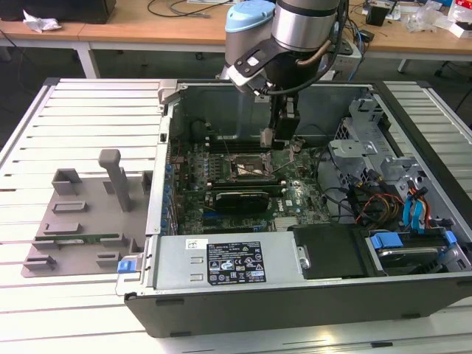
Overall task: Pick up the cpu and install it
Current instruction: 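Place the cpu into insertion slot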
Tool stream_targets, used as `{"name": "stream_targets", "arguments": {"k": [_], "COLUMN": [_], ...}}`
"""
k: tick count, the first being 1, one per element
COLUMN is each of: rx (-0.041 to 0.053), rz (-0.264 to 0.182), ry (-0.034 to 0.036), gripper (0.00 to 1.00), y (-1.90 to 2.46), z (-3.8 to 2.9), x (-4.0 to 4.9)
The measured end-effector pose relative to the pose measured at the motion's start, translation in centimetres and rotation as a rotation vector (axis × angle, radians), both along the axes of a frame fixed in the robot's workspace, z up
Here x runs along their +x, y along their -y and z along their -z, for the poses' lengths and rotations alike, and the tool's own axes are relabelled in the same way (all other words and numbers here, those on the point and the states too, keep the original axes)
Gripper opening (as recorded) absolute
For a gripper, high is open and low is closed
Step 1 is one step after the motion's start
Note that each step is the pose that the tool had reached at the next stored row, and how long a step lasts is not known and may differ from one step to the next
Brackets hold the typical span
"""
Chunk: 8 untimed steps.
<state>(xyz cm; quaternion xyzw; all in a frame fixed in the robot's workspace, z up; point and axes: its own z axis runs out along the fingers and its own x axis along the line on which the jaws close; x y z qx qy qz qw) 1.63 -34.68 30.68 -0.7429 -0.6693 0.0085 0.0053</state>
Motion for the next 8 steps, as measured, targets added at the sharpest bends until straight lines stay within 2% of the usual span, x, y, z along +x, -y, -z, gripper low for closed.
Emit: {"name": "stream_targets", "arguments": {"k": [8], "rx": [-0.0008], "rz": [0.096], "ry": [0.0], "gripper": [0.55], "y": [0.0], "z": [0.0], "x": [0.0]}}
